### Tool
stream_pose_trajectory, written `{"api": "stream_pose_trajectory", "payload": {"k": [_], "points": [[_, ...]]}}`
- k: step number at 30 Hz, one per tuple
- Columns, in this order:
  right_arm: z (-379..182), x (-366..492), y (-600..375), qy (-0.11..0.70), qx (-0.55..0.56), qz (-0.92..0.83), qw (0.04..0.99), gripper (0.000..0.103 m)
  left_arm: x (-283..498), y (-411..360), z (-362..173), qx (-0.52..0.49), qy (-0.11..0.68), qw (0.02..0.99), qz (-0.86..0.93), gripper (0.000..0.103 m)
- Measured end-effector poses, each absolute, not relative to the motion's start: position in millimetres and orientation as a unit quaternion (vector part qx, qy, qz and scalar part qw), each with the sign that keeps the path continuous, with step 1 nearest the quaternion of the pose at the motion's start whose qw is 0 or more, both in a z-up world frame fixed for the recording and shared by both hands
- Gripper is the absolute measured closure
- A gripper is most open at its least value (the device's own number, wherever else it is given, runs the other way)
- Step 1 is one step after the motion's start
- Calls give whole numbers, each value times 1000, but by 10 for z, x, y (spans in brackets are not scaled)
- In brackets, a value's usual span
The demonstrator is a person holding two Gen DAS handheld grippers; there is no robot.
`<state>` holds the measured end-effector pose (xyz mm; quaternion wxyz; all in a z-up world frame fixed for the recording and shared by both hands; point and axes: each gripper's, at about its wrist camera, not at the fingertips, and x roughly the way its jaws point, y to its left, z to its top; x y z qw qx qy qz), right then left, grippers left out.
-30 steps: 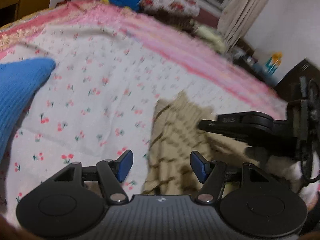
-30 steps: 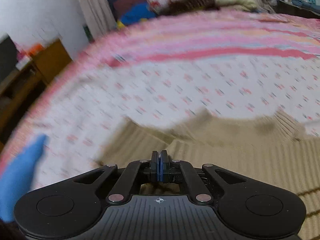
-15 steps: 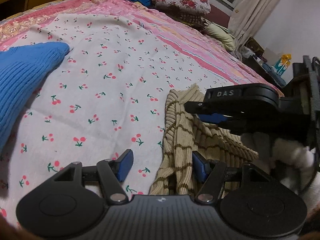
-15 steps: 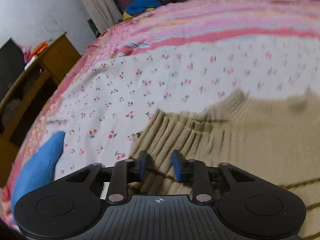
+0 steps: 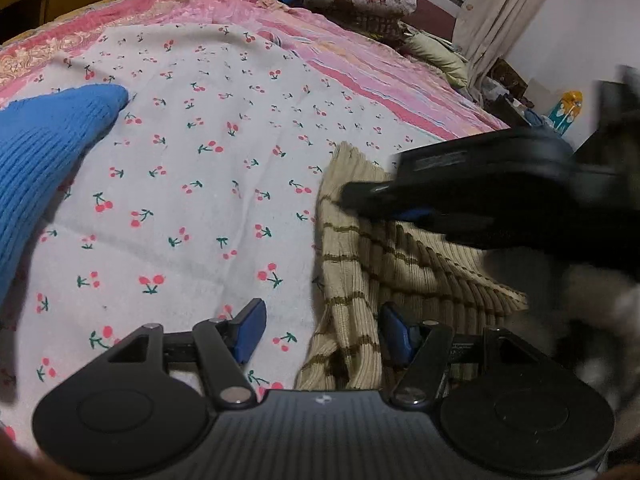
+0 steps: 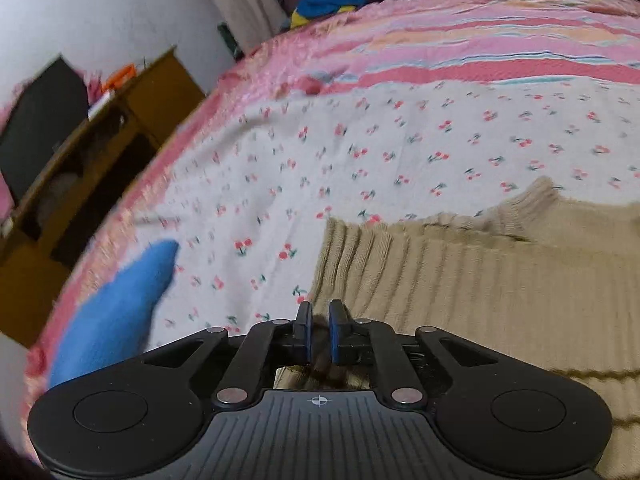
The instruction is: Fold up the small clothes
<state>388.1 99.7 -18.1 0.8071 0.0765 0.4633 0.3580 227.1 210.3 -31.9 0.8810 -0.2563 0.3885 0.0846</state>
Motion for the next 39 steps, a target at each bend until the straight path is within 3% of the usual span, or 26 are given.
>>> {"api": "stream_pose_trajectory", "payload": {"k": [5, 9, 11, 16, 19, 24, 28, 32, 33, 35, 36, 39], "points": [[174, 3699, 220, 400, 116, 333, 846, 85, 2232, 2081, -285, -260, 387, 881, 81, 41], [249, 3486, -688, 366, 131, 247, 888, 69, 2191, 2044, -281, -274, 385, 879, 64, 42], [217, 3340, -1121, 354, 133, 193, 905, 67, 2193, 2030, -289, -282, 385, 877, 59, 42], [-90, 3171, -1722, 394, 157, 130, 896, 57, 2213, 1974, -308, -286, 390, 874, 55, 39], [-337, 3220, -1858, 421, 206, 131, 874, 57, 2255, 1969, -303, -281, 399, 872, 46, 34], [-230, 3164, -1986, 411, 224, 140, 872, 57, 2230, 1978, -267, -292, 405, 866, 31, 34], [-317, 3144, -2037, 436, 223, 161, 857, 47, 2214, 1929, -347, -300, 406, 863, 17, 34], [-510, 3240, -2045, 450, 259, 160, 839, 46, 2295, 1910, -361, -312, 412, 856, 2, 38], [-535, 3272, -2074, 453, 280, 159, 832, 48, 2298, 1913, -358, -315, 415, 854, -3, 52], [-540, 3297, -2102, 460, 301, 168, 818, 63, 2289, 1907, -376, -326, 426, 844, -16, 74], [-547, 3281, -2106, 465, 305, 177, 812, 75, 2265, 1894, -387, -331, 428, 841, -22, 75], [-527, 3161, -2108, 474, 304, 194, 803, 82, 2171, 1841, -380, -335, 425, 841, -28, 78]]}}
